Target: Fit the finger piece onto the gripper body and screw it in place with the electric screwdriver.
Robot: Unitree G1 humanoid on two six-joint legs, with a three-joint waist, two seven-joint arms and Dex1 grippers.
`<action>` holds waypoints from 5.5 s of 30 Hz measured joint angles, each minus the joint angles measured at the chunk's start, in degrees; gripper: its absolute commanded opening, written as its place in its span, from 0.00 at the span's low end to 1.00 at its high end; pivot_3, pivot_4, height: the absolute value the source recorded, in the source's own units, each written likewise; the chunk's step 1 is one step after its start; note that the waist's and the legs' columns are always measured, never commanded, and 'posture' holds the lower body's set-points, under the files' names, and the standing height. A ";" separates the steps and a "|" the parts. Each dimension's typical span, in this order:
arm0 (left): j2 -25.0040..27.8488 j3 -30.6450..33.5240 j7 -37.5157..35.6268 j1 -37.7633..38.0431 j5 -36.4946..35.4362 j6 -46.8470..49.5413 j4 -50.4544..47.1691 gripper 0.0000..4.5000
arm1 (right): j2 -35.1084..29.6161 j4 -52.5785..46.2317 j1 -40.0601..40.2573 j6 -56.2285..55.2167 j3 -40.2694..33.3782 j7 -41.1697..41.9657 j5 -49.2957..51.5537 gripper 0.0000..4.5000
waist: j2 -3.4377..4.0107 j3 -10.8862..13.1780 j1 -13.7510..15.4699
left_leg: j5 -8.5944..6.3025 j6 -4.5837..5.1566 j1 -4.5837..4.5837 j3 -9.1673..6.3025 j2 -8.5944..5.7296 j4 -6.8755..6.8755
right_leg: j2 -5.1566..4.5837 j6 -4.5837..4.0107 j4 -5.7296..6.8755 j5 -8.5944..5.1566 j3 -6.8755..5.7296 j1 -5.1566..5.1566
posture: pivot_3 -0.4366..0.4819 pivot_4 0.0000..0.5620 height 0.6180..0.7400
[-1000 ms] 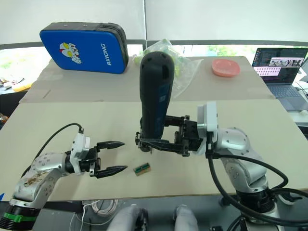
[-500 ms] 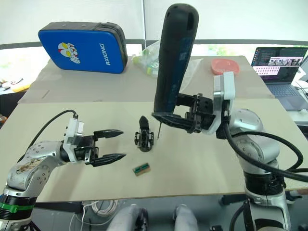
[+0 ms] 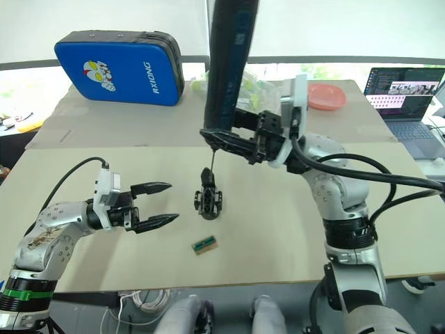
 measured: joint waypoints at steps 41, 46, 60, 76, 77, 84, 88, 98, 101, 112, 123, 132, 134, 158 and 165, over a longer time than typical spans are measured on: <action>-5.23 -5.22 -0.54 -1.99 6.45 -4.96 6.42 1.00 | 4.58 4.71 -0.06 -3.96 5.17 9.78 -9.18 0.44 | 0.00 0.00 -0.28 | 0.10 -0.16 -0.03 -0.01 0.00 0.00 | 0.04 -0.01 0.04 0.01 -0.01 -0.03 | 0.48 0.27 1.00; -5.29 -5.23 -0.54 -1.93 6.44 -4.95 6.39 1.00 | 4.61 4.73 0.20 -3.99 5.18 9.76 -9.37 0.44 | 0.00 0.00 -0.28 | 0.10 -0.16 -0.03 -0.01 0.00 0.00 | 0.04 -0.01 0.04 0.01 -0.01 -0.03 | 0.48 0.27 1.00; -5.26 -5.25 -0.59 -0.86 6.44 -4.92 5.86 1.00 | 4.64 4.73 1.19 -3.99 5.20 9.68 -9.80 0.44 | 0.00 0.00 -0.32 | 0.10 -0.16 -0.03 -0.02 0.00 0.00 | 0.04 -0.01 0.04 0.02 -0.01 -0.03 | 0.48 0.27 1.00; -5.14 -5.25 -0.59 -0.76 6.45 -4.91 5.51 1.00 | 4.90 4.73 1.46 -3.99 5.22 9.42 -10.17 0.44 | 0.00 0.00 -0.38 | 0.11 -0.17 -0.03 -0.02 0.00 0.00 | 0.04 -0.02 0.05 0.02 -0.01 -0.03 | 0.48 0.27 1.00; -5.14 -5.25 -0.59 -0.70 6.46 -4.91 5.51 1.00 | 4.90 4.73 1.46 -3.99 5.22 9.40 -10.17 0.44 | 0.00 0.00 -0.39 | 0.11 -0.17 -0.02 -0.02 0.00 0.00 | 0.04 -0.02 0.05 0.02 -0.01 -0.03 | 0.48 0.27 1.00; -5.14 -5.26 -0.53 -0.55 6.52 -4.91 5.51 1.00 | 5.22 4.74 1.46 -3.98 5.22 9.47 -10.15 0.44 | 0.00 0.00 -0.42 | 0.11 -0.17 -0.02 -0.02 0.00 0.00 | 0.04 -0.02 0.05 0.02 -0.01 -0.03 | 0.48 0.27 1.00; -5.15 -5.28 -0.50 -0.52 6.56 -4.91 5.50 1.00 | 5.52 4.80 1.46 -3.97 5.22 9.54 -10.14 0.44 | 0.00 0.00 -0.43 | 0.11 -0.17 -0.02 -0.02 0.00 0.00 | 0.04 -0.01 0.05 0.02 -0.01 -0.03 | 0.48 0.27 1.00; -5.15 -5.28 0.32 0.27 6.57 -4.91 5.33 1.00 | 5.78 5.71 1.43 -3.98 5.19 9.86 -10.12 0.44 | 0.00 0.00 -0.53 | 0.11 -0.18 0.00 -0.02 0.00 0.00 | 0.04 -0.02 0.06 0.02 -0.01 -0.01 | 0.48 0.27 1.00; -5.15 -5.28 0.48 0.27 6.57 -4.91 5.15 1.00 | 5.56 5.72 1.42 -3.98 5.13 10.06 -10.11 0.44 | 0.00 0.00 -0.53 | 0.11 -0.18 0.01 -0.03 0.00 0.00 | 0.04 -0.02 0.06 0.02 -0.01 -0.01 | 0.48 0.27 1.00; -5.15 -5.31 0.55 0.29 6.56 -4.91 5.08 1.00 | 5.19 5.72 1.42 -3.98 5.01 10.45 -10.06 0.44 | 0.00 0.00 -0.57 | 0.11 -0.18 0.02 -0.03 0.00 0.00 | 0.04 -0.02 0.07 0.02 -0.01 -0.01 | 0.48 0.27 1.00; -5.15 -5.36 0.54 0.29 6.57 -4.91 5.08 1.00 | 4.72 5.72 1.39 -3.97 5.00 10.92 -9.83 0.44 | 0.00 0.00 -0.56 | 0.11 -0.18 0.02 -0.03 0.00 0.00 | 0.04 -0.02 0.07 0.02 -0.01 0.00 | 0.48 0.27 1.00; -5.15 -5.38 0.60 0.30 6.57 -4.91 5.08 1.00 | 4.23 5.77 1.39 -3.48 5.02 10.98 -9.57 0.44 | 0.00 0.00 -0.55 | 0.11 -0.18 0.01 -0.03 0.00 0.00 | 0.03 -0.02 0.06 0.02 -0.01 -0.01 | 0.48 0.27 1.00; -5.15 -5.39 0.61 0.30 6.57 -4.91 5.08 1.00 | 4.23 5.77 1.39 -3.48 5.02 10.98 -9.57 0.44 | 0.00 0.00 -0.55 | 0.11 -0.18 0.01 -0.03 0.00 0.00 | 0.03 -0.02 0.06 0.02 -0.01 -0.01 | 0.48 0.27 1.00; -5.44 -6.54 1.23 0.24 7.46 -4.93 5.10 1.00 | 5.81 5.77 1.40 -3.49 5.78 9.44 -11.25 0.44 | 0.00 0.00 -0.61 | 0.12 -0.18 0.01 -0.02 0.00 0.00 | 0.03 -0.02 0.06 0.02 -0.01 -0.01 | 0.48 0.27 1.00; -6.02 -7.86 2.12 -0.89 9.70 -4.97 6.10 1.00 | 5.82 5.77 1.41 -3.49 5.92 9.42 -11.33 0.44 | 0.00 0.00 -0.60 | 0.11 -0.18 0.01 -0.02 0.00 0.00 | 0.04 -0.02 0.07 0.02 -0.01 -0.01 | 0.48 0.27 1.00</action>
